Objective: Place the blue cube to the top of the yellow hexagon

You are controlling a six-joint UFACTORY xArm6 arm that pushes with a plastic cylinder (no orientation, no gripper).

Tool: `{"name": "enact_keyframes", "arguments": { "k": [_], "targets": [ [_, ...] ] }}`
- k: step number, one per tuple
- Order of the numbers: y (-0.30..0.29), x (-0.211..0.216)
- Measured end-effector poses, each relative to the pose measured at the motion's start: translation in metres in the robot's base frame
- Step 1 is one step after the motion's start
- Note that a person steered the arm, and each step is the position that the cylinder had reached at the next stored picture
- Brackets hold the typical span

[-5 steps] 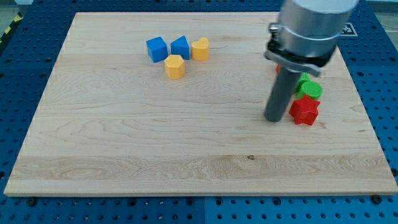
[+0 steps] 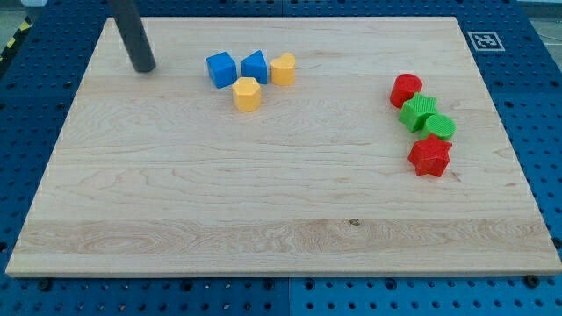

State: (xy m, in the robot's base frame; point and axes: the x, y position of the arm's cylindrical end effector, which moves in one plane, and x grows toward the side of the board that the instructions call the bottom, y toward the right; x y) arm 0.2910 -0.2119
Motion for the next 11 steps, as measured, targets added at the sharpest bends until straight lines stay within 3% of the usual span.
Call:
{"name": "enact_keyframes", "arguments": {
  "k": [1,5,8,11],
  "targets": [
    [0.009,-0.028],
    [0.099,0.025],
    [0.167,0.035],
    [0.13,0.035]
  ]
}}
